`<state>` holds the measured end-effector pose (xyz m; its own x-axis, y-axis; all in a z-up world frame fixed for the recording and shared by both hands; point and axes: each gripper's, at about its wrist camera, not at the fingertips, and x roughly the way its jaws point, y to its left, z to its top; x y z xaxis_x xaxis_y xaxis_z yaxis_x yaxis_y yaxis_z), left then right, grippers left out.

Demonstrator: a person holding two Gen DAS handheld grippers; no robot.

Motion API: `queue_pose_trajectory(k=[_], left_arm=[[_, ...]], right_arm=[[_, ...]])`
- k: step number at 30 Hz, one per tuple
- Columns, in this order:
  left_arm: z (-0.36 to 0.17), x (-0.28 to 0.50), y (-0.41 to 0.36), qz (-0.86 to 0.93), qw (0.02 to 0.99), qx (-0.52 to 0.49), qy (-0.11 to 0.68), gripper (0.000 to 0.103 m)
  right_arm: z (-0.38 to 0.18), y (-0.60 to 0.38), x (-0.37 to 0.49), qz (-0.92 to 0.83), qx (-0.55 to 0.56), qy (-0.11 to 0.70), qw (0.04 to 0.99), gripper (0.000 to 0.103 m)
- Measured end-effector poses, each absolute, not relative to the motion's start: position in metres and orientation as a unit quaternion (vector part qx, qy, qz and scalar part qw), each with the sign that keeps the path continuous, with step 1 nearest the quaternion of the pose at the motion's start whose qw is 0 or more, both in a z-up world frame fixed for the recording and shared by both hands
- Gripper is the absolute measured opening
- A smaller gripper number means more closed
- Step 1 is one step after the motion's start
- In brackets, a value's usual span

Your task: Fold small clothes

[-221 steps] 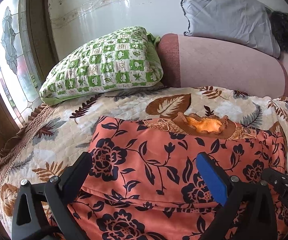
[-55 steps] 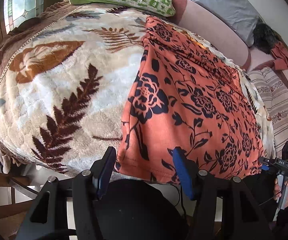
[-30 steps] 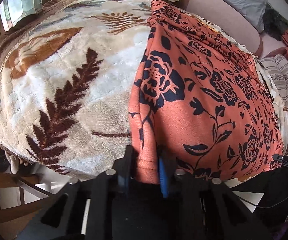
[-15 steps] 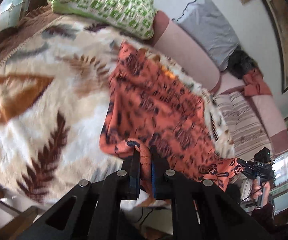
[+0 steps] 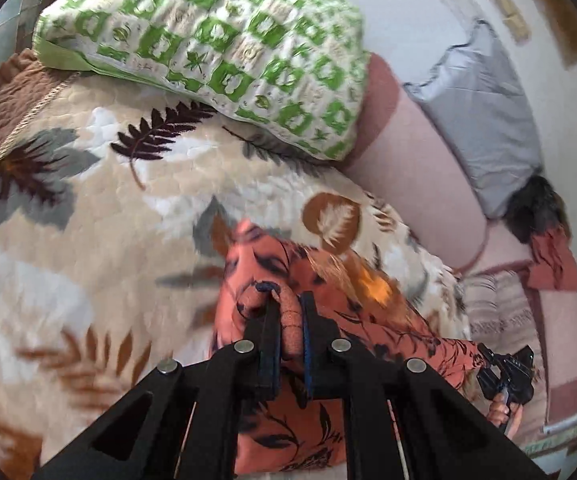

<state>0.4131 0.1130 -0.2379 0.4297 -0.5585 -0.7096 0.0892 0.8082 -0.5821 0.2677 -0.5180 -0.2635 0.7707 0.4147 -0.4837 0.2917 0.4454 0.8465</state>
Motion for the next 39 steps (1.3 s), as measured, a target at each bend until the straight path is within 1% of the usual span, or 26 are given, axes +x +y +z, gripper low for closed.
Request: queue_pose_trajectory(k=[3,4,5,6,9,11,14,15,16,17,18,19,20,22,24,26,27,28,29,30,31,32,35,37,39], left_arm=[[-0.258,0.448,0.093,-0.182,0.809,-0.235,0.507,0.008],[-0.264,0.456,0.09,-0.174,0.808,-0.235,0.511,0.009],[-0.273,0.464,0.088,-0.16,0.806,-0.233,0.52,0.009],[-0.282,0.47,0.088,-0.149,0.8,-0.233,0.533,0.009],[-0.301,0.473,0.097,-0.138,0.784,-0.268,0.542,0.01],[-0.299,0.467,0.104,-0.153,0.788,-0.282,0.525,0.011],[-0.284,0.458,0.114,-0.168,0.806,-0.283,0.492,0.014],[-0.276,0.453,0.119,-0.167,0.814,-0.288,0.475,0.02],[-0.267,0.449,0.124,-0.154,0.826,-0.29,0.458,0.036],[-0.257,0.442,0.13,-0.139,0.839,-0.294,0.436,0.045],[-0.249,0.438,0.133,-0.132,0.848,-0.299,0.418,0.056],[-0.241,0.432,0.134,-0.131,0.855,-0.299,0.404,0.059],[-0.234,0.426,0.132,-0.136,0.86,-0.288,0.398,0.059],[-0.223,0.413,0.121,-0.149,0.87,-0.25,0.399,0.059],[-0.221,0.39,0.1,-0.177,0.873,-0.206,0.405,0.062],[-0.231,0.367,0.073,-0.191,0.871,-0.148,0.429,0.062],[-0.239,0.354,0.062,-0.191,0.87,-0.122,0.439,0.062],[-0.249,0.342,0.053,-0.194,0.865,-0.108,0.449,0.062],[-0.258,0.333,0.046,-0.197,0.861,-0.102,0.458,0.062],[-0.268,0.328,0.041,-0.198,0.854,-0.094,0.472,0.062],[-0.277,0.328,0.035,-0.191,0.849,-0.08,0.487,0.062],[-0.283,0.332,0.032,-0.179,0.846,-0.069,0.498,0.062],[-0.289,0.365,0.026,-0.158,0.836,-0.075,0.52,0.062],[-0.285,0.396,0.021,-0.15,0.834,-0.096,0.522,0.062],[-0.279,0.425,0.018,-0.139,0.839,-0.106,0.515,0.062]], right_arm=[[-0.296,-0.537,0.309,0.02,0.557,0.337,0.759,0.007],[-0.309,-0.54,0.32,0.02,0.574,0.339,0.745,0.008],[-0.324,-0.545,0.33,0.021,0.599,0.342,0.723,0.011],[-0.337,-0.549,0.337,0.014,0.62,0.352,0.701,0.011],[-0.363,-0.56,0.349,0.021,0.648,0.363,0.669,0.011],[-0.367,-0.566,0.343,0.04,0.659,0.354,0.662,0.011],[-0.349,-0.576,0.321,0.043,0.641,0.322,0.696,0.012],[-0.338,-0.582,0.308,0.026,0.631,0.301,0.714,0.018],[-0.332,-0.589,0.299,0.015,0.627,0.284,0.725,0.037],[-0.323,-0.594,0.286,0.001,0.627,0.263,0.733,0.055],[-0.315,-0.597,0.275,-0.02,0.623,0.247,0.742,0.088],[-0.301,-0.593,0.267,-0.042,0.604,0.239,0.759,0.091],[-0.287,-0.585,0.266,-0.028,0.572,0.248,0.781,0.091],[-0.265,-0.558,0.271,-0.01,0.508,0.294,0.81,0.09],[-0.25,-0.514,0.278,0.018,0.441,0.332,0.834,0.088],[-0.248,-0.464,0.29,0.056,0.379,0.379,0.842,0.076],[-0.249,-0.44,0.298,0.07,0.351,0.399,0.844,0.067],[-0.254,-0.408,0.308,0.09,0.319,0.423,0.843,0.063],[-0.259,-0.381,0.318,0.107,0.292,0.445,0.84,0.06],[-0.267,-0.352,0.328,0.118,0.26,0.468,0.836,0.053],[-0.276,-0.323,0.339,0.123,0.226,0.487,0.835,0.047],[-0.284,-0.301,0.352,0.125,0.2,0.5,0.834,0.047],[-0.301,-0.27,0.394,0.091,0.157,0.509,0.842,0.045],[-0.297,-0.274,0.42,0.061,0.161,0.477,0.862,0.044],[-0.283,-0.298,0.435,0.032,0.194,0.433,0.88,0.043]])
